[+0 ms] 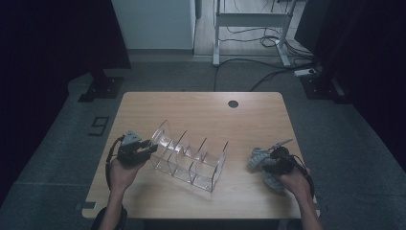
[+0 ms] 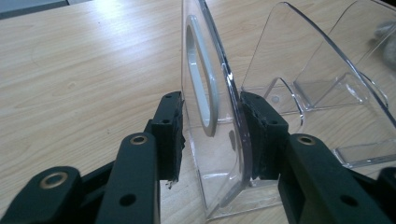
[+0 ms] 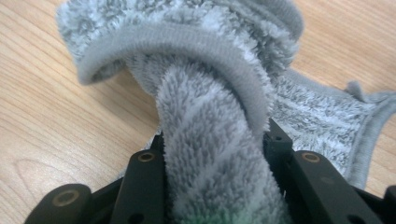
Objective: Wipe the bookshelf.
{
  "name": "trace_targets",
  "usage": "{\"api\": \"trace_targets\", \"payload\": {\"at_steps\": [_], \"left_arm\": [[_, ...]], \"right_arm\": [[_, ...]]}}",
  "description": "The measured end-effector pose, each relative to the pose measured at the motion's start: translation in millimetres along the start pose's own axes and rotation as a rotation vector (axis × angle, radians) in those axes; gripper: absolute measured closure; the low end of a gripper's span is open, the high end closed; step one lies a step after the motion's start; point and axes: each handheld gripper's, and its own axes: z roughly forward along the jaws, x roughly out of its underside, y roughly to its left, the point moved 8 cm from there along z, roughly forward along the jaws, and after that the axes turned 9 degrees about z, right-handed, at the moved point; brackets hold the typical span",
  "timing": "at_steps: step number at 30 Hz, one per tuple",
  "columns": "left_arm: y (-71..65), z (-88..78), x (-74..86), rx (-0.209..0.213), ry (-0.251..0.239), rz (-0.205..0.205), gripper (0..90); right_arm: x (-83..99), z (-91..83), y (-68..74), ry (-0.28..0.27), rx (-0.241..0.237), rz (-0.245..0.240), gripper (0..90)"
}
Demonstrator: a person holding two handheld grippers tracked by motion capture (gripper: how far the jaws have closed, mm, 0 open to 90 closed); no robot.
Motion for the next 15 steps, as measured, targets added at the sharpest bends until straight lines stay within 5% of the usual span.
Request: {"api": "trace_targets", "payload": {"at_steps": [15], "left_arm": [[-4.1, 4.4, -0.4, -0.02, 0.026, 0.031, 80.8]], "right_arm": [[-17.9, -32.6, 13.5, -0.128, -0.054, -0.016, 60.8]]}}
